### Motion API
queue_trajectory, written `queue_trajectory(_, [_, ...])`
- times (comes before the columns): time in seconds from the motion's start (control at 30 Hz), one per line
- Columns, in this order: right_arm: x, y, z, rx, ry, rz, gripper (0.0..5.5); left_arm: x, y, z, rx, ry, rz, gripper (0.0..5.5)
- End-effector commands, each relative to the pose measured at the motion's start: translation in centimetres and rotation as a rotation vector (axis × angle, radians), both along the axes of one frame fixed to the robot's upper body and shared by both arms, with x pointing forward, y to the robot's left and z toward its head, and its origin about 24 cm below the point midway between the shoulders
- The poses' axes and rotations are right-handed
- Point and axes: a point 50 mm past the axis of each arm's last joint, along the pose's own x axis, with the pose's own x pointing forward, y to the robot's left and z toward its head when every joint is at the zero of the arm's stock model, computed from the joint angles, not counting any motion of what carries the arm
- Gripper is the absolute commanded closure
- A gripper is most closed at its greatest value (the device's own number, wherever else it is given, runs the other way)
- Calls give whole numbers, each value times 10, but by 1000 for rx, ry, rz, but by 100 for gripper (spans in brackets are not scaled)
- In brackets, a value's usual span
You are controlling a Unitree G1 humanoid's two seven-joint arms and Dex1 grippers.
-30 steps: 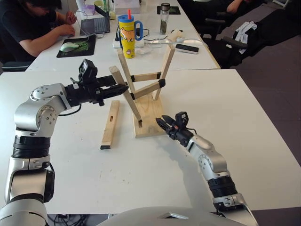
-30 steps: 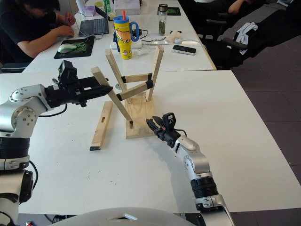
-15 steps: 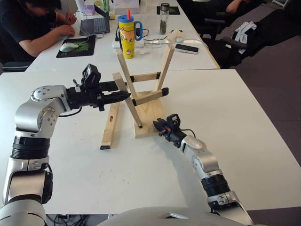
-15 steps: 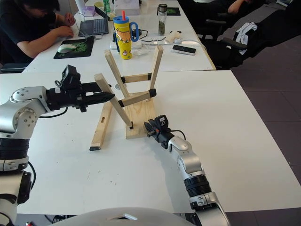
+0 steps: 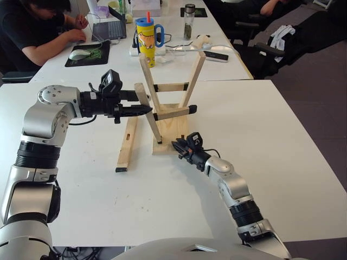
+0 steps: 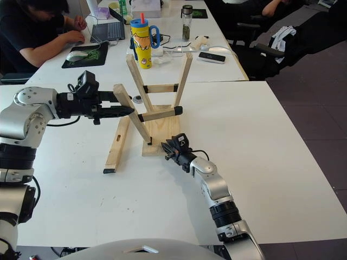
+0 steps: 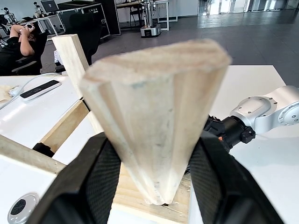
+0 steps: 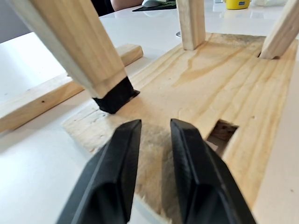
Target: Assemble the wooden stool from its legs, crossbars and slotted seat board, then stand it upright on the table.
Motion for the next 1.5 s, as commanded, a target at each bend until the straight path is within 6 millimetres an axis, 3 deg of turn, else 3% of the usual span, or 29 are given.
queue_trajectory(0.03, [-12,-3,-25,-51,129,15,435,-2,-1,-21,101,44,-9,344])
queue_trajectory(0.23, [-18,-7,-38,-164,186,59,435,-2,-10,-12,136,-3,-74,344])
queue_trajectory(0.4, [-20,-12,-44,-213,216,80,435,5,0,-13,196,-2,-54,344])
queue_trajectory(0.77, [-24,-11,-50,-218,253,104,435,16,8,-9,278,47,-110,344])
queue_trajectory(0.97, [-23,-12,-51,-218,262,95,435,1,-4,-20,303,85,-229,344])
queue_trajectory(1.1, [-25,-11,-52,-213,264,86,435,-3,-9,-19,292,73,-233,344])
queue_trajectory(1.5, [-25,-7,-53,-217,255,85,435,9,3,-8,264,168,-187,344])
